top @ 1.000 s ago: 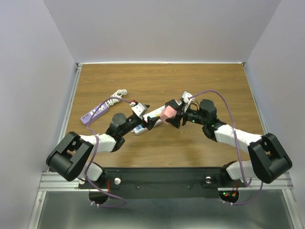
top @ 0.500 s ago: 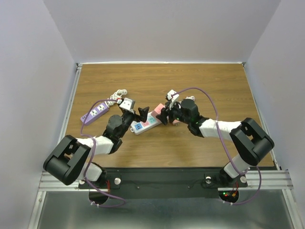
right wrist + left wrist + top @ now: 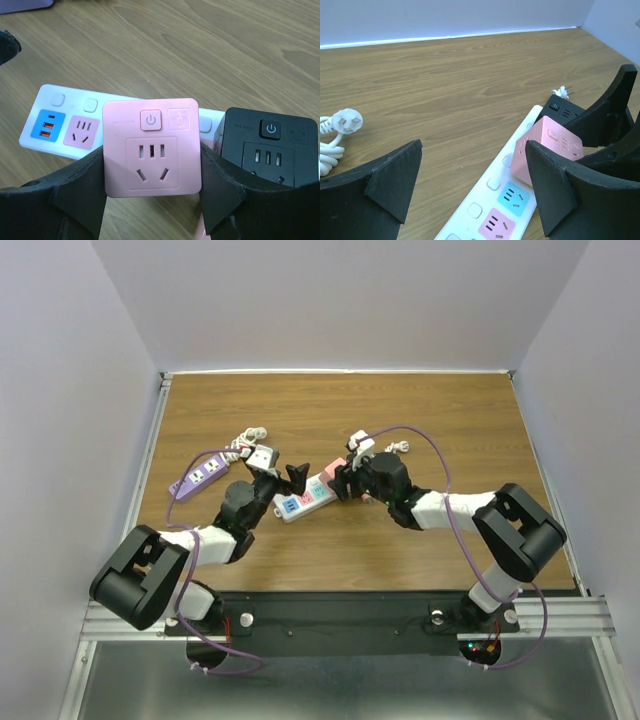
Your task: Insert the plug
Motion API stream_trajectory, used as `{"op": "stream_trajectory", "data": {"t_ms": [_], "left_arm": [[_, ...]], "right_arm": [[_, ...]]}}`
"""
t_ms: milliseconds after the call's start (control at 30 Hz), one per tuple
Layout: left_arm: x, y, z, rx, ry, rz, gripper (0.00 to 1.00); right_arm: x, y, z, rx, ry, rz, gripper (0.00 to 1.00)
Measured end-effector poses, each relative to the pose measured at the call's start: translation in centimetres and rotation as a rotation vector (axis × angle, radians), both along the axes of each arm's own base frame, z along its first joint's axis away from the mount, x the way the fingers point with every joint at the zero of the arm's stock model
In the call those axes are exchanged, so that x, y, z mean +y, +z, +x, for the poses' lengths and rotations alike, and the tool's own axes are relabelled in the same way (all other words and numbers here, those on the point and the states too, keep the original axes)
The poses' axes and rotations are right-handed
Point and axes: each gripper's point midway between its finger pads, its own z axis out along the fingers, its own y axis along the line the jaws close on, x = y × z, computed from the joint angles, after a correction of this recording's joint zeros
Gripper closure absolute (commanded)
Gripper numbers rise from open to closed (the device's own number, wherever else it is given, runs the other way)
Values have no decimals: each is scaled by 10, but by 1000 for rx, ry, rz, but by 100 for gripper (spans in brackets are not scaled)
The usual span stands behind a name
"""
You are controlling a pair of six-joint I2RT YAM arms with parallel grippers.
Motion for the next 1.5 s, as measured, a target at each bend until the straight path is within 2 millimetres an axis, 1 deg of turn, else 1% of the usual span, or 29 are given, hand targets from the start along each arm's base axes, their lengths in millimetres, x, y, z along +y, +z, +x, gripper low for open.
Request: {"op": "stream_trajectory", "data": {"t_ms": [567,1067,1500], "left_arm": [[-2,0,-1,2,-27,-4,4],[-2,0,-1,9,-51,-16,4],[-2,-8,0,35,-65,-17,4]], "right_arm": [[0,0,1,-18,-123,-48,99],[2,-1,-4,-19,-165,-69,99],[-3,-2,-7,-1,-201,-81,99]]}}
